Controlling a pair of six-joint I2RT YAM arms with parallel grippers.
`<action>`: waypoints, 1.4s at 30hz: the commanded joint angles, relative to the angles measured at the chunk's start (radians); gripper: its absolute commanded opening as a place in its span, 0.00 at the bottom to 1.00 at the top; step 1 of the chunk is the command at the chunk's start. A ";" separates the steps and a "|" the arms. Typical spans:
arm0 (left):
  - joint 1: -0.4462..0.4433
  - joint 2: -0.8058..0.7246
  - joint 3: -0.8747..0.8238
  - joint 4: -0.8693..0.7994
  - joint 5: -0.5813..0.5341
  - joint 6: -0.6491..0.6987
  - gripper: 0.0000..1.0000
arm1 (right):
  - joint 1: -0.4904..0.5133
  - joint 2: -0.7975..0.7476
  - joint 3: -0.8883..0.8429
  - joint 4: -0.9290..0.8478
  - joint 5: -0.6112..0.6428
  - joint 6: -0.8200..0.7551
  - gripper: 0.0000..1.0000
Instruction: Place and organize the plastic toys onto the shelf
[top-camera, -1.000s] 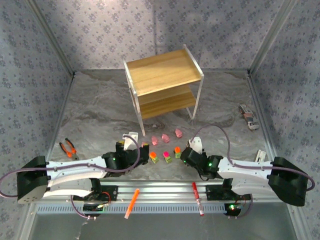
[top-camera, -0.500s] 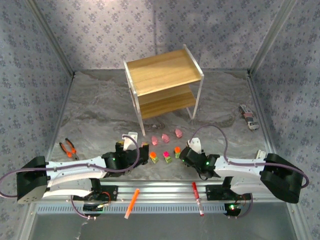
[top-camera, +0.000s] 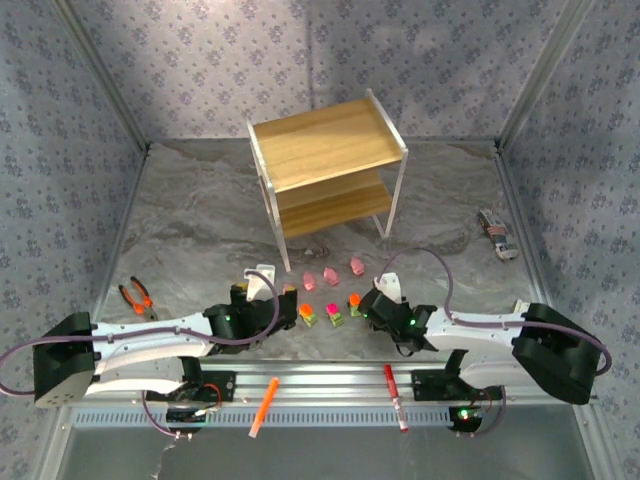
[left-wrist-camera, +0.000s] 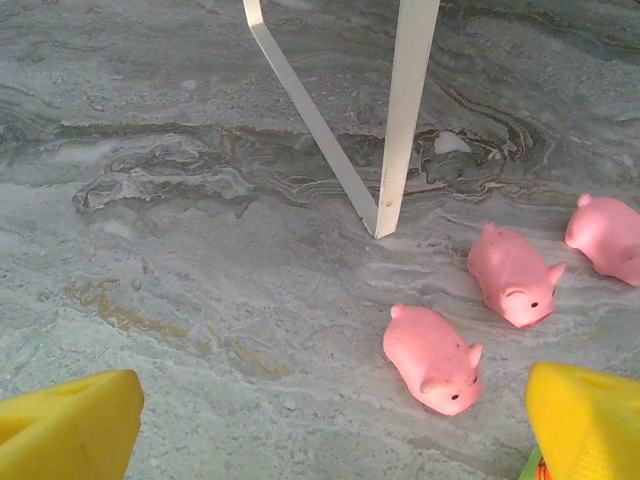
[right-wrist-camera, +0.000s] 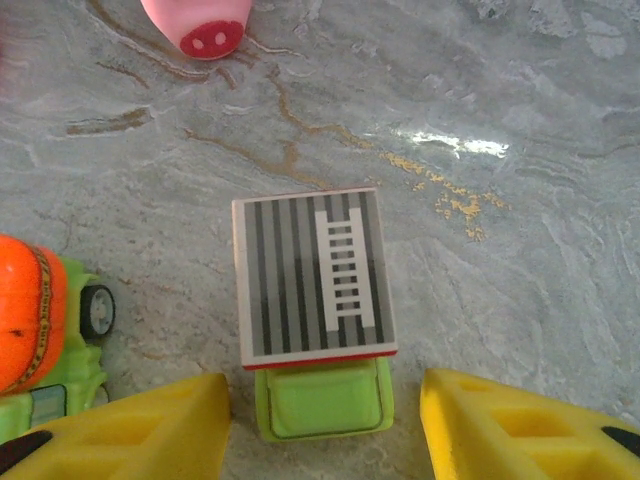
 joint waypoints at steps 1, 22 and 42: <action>-0.006 -0.008 0.014 -0.029 -0.020 -0.014 0.98 | -0.021 0.031 0.033 0.022 -0.014 -0.042 0.55; -0.006 0.016 0.024 -0.035 -0.022 -0.035 0.97 | -0.032 0.038 0.010 0.048 -0.006 -0.033 0.48; -0.006 0.039 0.035 -0.043 -0.033 -0.036 0.97 | -0.005 -0.007 -0.040 0.038 0.022 0.012 0.45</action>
